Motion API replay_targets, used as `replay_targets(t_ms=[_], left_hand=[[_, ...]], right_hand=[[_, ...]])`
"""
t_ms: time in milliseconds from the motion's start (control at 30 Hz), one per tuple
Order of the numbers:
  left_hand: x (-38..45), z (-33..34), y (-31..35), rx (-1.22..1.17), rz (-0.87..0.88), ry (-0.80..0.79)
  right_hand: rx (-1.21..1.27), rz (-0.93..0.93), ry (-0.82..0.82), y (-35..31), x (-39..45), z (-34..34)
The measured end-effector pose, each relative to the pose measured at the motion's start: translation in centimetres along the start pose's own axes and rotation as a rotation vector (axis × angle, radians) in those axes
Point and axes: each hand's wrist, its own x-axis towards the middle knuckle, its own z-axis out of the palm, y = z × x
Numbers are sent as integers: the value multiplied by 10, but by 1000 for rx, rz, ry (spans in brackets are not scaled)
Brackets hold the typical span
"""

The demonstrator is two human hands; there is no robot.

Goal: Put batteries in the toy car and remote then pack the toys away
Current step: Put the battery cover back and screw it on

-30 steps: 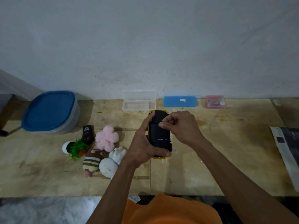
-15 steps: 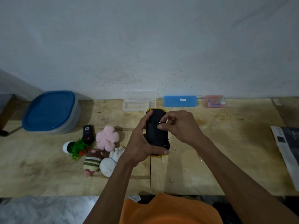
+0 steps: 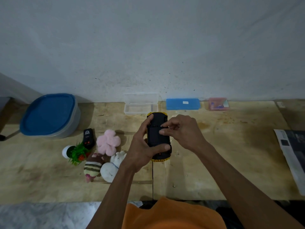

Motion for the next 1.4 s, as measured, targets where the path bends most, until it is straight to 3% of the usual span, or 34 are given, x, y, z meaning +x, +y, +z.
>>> replay_targets(t_ms=[200,667,1067,1167,1267,1333,1400], left_hand=[[10,-3,-3,42,41,94],[30,19,-26,161,41,22],[52,52,-47,159,-105,-18],[59,53,-50,150,-149,9],[62,51,-54,145,-198,25],[61,51,-57,164,-217,32],[60,51,-60,185,-236,40]], right_hand=[[243,112,138,1,-6,10],[210,345,278,30,-8,10],[87,104,228,100,-2,2],[55,230,310,129,2,-4],[-145,437,164,168,2,-3],[-229,485,52,184,1,3],[-267,500,45,194,0,10]])
